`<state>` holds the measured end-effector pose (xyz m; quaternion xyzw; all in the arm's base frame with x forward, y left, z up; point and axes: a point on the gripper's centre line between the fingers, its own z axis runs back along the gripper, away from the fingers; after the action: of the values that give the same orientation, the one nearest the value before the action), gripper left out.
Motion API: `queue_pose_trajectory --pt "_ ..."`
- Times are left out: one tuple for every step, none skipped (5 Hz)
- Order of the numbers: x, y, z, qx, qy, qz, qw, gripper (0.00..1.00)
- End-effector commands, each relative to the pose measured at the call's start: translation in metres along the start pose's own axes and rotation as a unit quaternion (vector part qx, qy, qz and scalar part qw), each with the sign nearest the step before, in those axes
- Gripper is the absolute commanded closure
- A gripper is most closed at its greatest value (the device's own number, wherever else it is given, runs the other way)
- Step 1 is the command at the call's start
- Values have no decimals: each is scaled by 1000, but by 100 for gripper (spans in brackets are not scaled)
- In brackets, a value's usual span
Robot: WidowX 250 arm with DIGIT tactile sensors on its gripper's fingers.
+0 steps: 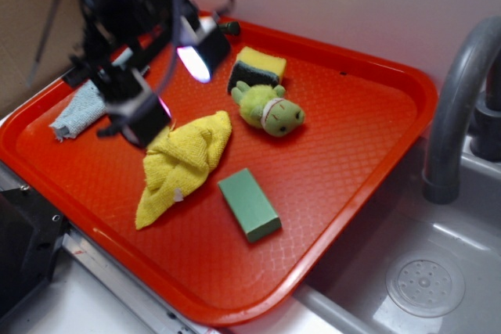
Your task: Grab the green block.
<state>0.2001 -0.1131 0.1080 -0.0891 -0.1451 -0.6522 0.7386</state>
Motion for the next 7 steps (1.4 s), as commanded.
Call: queue_pose_trajectory --pt "10 -12 -32 -42 28 -120 992 0" --pt "13 -11 -50 -46 63 -120 990 0" --pt "15 -12 -71 -63 77 -115 988 0" --pt "16 -19 -87 -69 101 -134 983 0" --pt "16 -24 -94 -74 114 -139 981 0" --pt "16 -26 -95 -61 110 -158 980 100" --pt "15 -28 -95 -58 114 -158 979 100"
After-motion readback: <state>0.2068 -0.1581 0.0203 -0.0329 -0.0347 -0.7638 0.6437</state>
